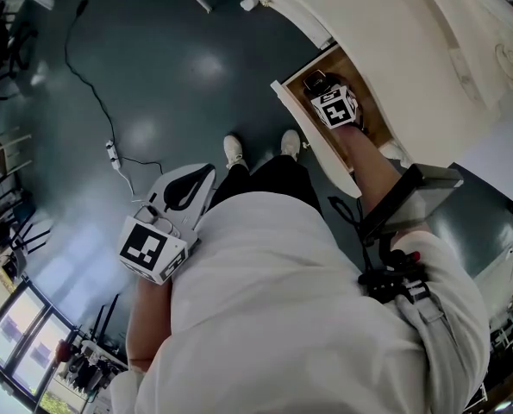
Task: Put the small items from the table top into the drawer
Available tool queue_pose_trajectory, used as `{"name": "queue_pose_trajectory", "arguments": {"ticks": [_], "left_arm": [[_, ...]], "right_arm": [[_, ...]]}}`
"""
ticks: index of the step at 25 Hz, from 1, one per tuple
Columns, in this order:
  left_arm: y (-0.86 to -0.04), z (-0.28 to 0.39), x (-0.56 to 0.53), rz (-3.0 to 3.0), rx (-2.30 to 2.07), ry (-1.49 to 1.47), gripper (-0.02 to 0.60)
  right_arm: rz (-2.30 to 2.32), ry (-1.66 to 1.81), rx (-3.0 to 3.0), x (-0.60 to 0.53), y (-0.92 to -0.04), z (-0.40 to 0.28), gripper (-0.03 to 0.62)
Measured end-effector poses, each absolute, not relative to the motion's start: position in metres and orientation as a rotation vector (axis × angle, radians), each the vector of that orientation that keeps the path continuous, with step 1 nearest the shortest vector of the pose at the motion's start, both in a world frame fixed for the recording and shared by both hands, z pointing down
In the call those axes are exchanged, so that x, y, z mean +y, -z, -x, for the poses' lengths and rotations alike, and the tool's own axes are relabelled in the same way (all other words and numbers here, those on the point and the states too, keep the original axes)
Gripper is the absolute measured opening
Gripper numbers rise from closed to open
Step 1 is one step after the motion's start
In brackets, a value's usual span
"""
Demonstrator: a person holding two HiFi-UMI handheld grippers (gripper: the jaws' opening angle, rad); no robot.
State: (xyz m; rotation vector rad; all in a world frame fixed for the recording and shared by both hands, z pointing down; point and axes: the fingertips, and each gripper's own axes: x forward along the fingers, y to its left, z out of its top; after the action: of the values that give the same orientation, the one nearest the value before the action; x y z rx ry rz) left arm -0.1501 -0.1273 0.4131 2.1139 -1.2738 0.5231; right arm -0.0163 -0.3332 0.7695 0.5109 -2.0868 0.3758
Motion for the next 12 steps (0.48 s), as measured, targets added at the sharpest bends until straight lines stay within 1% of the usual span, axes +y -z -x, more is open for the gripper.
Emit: {"name": "queue_pose_trajectory", "arguments": {"ticks": [8,9,10,12], "left_arm": [[-0.4109,0.1483,-0.1318,-2.121,-1.26,-0.524,0.0],[-0.4103,0.1473,-0.1327,-2.125,-1.255,-0.523,0.001],[-0.4097,0.1466,-0.1339,-2.13,-1.249,-0.523,0.001],[-0.4098,0.1461,-0.1368,-2.145,-1.235,-0.522,0.0]], "right_arm": [[-0.473,-0.389,-2.085,-0.3291,-0.773,0.016,0.333],[-0.467,-0.392,-2.092,-0.3289,-0.7725,0.0162,0.337],[-0.464,-0.394,-2.096,-0.329,-0.7715,0.0162,0.363],[-0.471,-0.397,-2.095,-0.3299,-0.7686,0.0145,0.38]]}}
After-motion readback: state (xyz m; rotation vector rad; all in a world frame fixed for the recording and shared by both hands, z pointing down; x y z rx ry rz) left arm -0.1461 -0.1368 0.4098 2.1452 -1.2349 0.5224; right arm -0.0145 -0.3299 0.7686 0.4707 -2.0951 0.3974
